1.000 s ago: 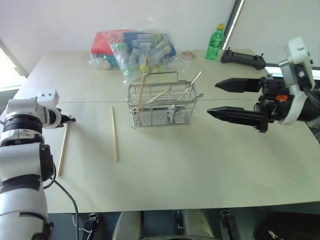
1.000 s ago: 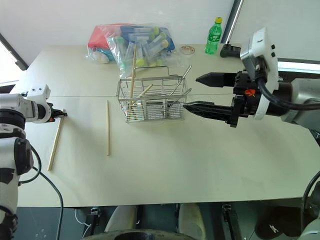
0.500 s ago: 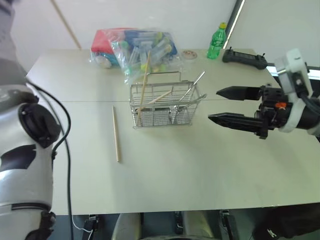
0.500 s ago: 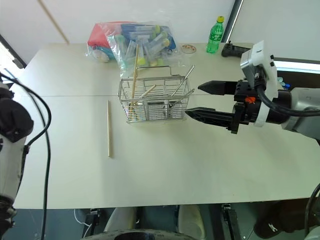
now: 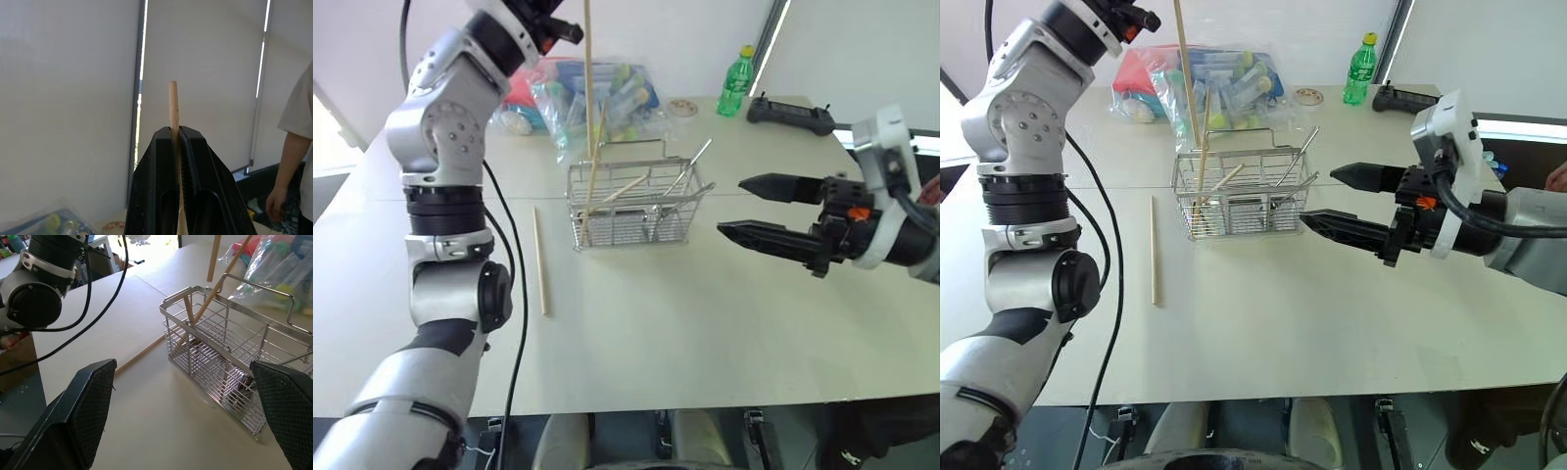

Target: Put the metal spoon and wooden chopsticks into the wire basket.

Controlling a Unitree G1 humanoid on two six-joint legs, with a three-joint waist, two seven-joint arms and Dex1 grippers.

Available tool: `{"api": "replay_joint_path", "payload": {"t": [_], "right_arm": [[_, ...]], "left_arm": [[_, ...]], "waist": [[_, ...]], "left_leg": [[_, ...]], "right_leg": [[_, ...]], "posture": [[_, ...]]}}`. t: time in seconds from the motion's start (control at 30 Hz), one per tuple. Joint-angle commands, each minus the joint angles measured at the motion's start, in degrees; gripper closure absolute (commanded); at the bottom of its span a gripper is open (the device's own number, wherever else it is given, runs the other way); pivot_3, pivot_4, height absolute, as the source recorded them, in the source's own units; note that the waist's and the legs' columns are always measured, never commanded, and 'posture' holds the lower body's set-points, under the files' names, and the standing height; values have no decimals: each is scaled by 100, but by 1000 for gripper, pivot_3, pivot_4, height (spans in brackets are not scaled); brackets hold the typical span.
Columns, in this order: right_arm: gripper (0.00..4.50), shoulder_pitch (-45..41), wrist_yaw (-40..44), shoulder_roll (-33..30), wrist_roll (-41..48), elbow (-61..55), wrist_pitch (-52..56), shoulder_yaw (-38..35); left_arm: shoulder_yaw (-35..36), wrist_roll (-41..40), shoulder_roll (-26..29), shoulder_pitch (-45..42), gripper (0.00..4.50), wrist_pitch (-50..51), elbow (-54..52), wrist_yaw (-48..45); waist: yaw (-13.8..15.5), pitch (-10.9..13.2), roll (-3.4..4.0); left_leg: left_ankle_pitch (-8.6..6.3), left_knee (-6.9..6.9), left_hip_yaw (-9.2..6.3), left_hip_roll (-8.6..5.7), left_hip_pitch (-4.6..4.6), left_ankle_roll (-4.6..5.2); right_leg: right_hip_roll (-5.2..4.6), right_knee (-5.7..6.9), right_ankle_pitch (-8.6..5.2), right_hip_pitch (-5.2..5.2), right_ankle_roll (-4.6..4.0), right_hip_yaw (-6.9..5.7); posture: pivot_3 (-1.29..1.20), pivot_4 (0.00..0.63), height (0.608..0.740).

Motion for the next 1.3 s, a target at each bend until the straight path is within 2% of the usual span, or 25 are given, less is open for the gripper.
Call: {"api": "replay_joint_path", "payload": {"t": [0.03,0.27,0.4,0.57,0.7,0.8,0.93,1.03,1.17,1.3], "right_arm": [[0,82,-219,-104,290,-164,-203,-355],[0,185,-510,-209,468,-118,-351,-412],[0,113,-563,-260,518,-63,-426,-312],[0,1,-501,-328,499,45,-470,-169],[0,-103,-394,-354,407,115,-456,-46],[0,-75,-296,-341,269,107,-460,5],[0,-21,-245,-262,190,91,-486,30],[0,7,-254,-160,111,40,-533,124],[0,-15,-247,-74,30,23,-579,241],[0,-97,-240,12,-16,24,-638,369]], "left_arm": [[-69,-11,-25,-10,4431,-34,-84,-62],[-174,-163,125,162,4431,422,-337,-325],[-133,-272,94,287,3026,602,-511,-313],[-34,-434,144,312,449,870,-749,-217],[194,-568,372,177,449,1138,-805,-13],[517,-548,1022,-176,449,1321,-377,137],[733,-414,1894,-711,449,1684,814,272],[659,-109,2297,-895,449,1689,1621,330],[328,563,2360,-926,449,1917,2473,1071],[-48,1287,2009,-612,449,2597,3009,2144]], "waist": [[12,0,0],[-2,0,0],[-2,0,0],[5,1,-1],[0,0,-1],[-42,2,-1],[-49,1,0],[-3,-2,3],[30,0,-7],[12,-1,-11]], "left_leg": [[0,3,0,0,-2,0],[0,8,0,0,-3,1],[0,6,-1,0,-2,1],[0,7,-1,0,-5,1],[0,6,-1,0,-4,1],[-1,5,-2,2,-3,1],[-1,-2,-3,12,0,2],[-2,-7,-3,12,3,3],[-1,5,-7,11,-2,2],[-1,15,-6,8,-5,1]], "right_leg": [[0,0,0,1,0,0],[0,-3,-1,3,-3,1],[0,-3,-1,3,-3,1],[0,-6,-1,3,-3,1],[0,-6,-2,3,-4,1],[3,-3,-1,-1,-4,2],[16,1,-2,-6,-4,1],[15,-2,-3,-2,-3,1],[14,-3,-3,3,-4,0],[8,-6,-2,8,-3,1]], "posture": [[0,150,701],[0,150,701],[0,150,701],[0,150,701],[0,150,701],[0,150,701],[0,150,701],[0,150,701],[0,150,701],[0,150,701]]}}
